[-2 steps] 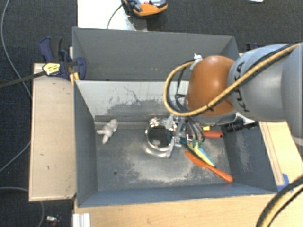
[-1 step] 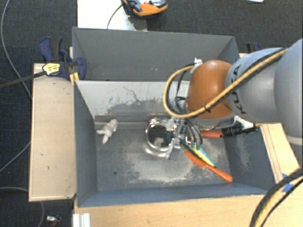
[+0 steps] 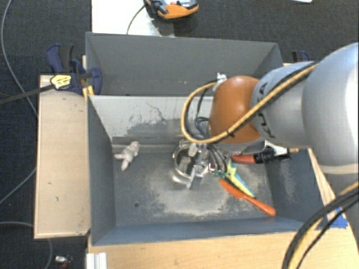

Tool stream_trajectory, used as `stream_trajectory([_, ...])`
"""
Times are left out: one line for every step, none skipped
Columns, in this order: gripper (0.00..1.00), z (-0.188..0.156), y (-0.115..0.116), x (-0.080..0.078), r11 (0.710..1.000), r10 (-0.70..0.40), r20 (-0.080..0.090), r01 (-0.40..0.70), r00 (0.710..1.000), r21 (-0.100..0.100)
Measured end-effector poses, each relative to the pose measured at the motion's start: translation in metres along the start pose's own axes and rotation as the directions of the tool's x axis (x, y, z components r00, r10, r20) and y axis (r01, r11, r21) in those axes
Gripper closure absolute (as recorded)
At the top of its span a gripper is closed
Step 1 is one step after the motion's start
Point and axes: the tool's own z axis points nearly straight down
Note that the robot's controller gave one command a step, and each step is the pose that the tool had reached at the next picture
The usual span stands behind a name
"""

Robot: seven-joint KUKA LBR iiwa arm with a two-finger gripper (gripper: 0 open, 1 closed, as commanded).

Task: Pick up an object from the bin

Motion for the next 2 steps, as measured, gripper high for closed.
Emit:
stream_trajectory([1.00, 0.0182, -0.0088, 0.0023, 0.999, -0.034, -0.005, 0.034, 0.999, 0.002])
stream_trajectory([0.00, 0.0175, -0.0090, 0.0011, 1.000, -0.032, -0.002, 0.032, 1.000, 0.002])
